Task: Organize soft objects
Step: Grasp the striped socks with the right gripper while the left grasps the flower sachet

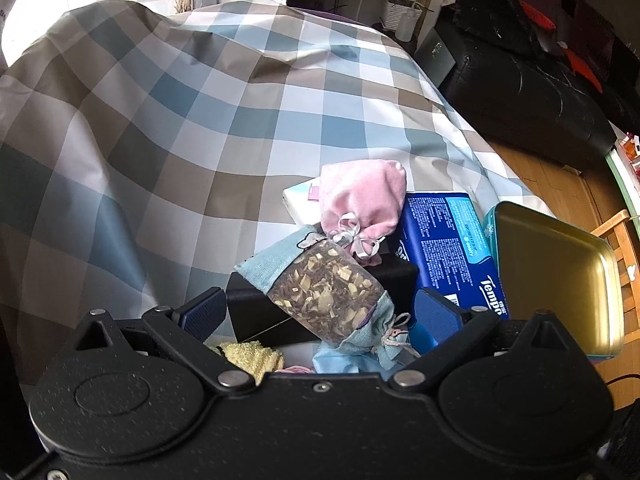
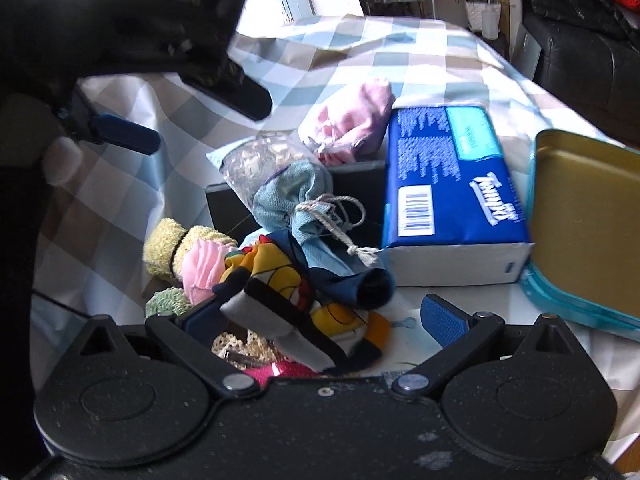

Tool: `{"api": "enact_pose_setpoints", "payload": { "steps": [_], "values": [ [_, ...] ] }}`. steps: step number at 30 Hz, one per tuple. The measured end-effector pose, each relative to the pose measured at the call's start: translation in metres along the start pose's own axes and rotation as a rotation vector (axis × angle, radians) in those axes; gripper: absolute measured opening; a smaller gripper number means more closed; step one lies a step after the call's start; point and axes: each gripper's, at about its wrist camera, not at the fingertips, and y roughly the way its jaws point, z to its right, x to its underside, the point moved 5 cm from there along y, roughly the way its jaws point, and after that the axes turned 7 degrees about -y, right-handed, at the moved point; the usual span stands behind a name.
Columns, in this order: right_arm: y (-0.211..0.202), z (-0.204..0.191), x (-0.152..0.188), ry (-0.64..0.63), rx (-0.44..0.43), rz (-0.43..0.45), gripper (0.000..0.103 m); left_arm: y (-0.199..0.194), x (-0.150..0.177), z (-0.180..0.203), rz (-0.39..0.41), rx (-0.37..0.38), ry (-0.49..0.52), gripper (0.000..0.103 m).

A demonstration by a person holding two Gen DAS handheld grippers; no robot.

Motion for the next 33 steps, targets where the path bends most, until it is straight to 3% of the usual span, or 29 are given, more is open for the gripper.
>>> {"api": "enact_pose_setpoints", "payload": {
  "steps": [2,4,7,20,33],
  "values": [
    [0.008,-0.001,0.000,0.010,0.004,-0.004,0.095,0.000,0.000,-0.002,0.003,-0.009,-0.006,0.097],
    [0.010,-0.003,0.002,0.004,-0.013,-0.002,0.075,0.001,0.000,-0.003,0.004,-0.013,-0.006,0.097],
    [0.005,-0.006,0.005,-0.039,-0.008,0.014,0.065,0.004,0.001,-0.005,0.005,-0.033,-0.008,0.097],
    [-0.048,0.018,0.008,0.035,-0.015,0.124,0.064,0.017,0.008,0.006,0.026,-0.061,0.059,0.097],
    [-0.055,0.028,0.007,0.074,-0.015,0.136,0.065,0.049,0.014,0.019,-0.019,-0.121,0.122,0.096]
  ]
}}
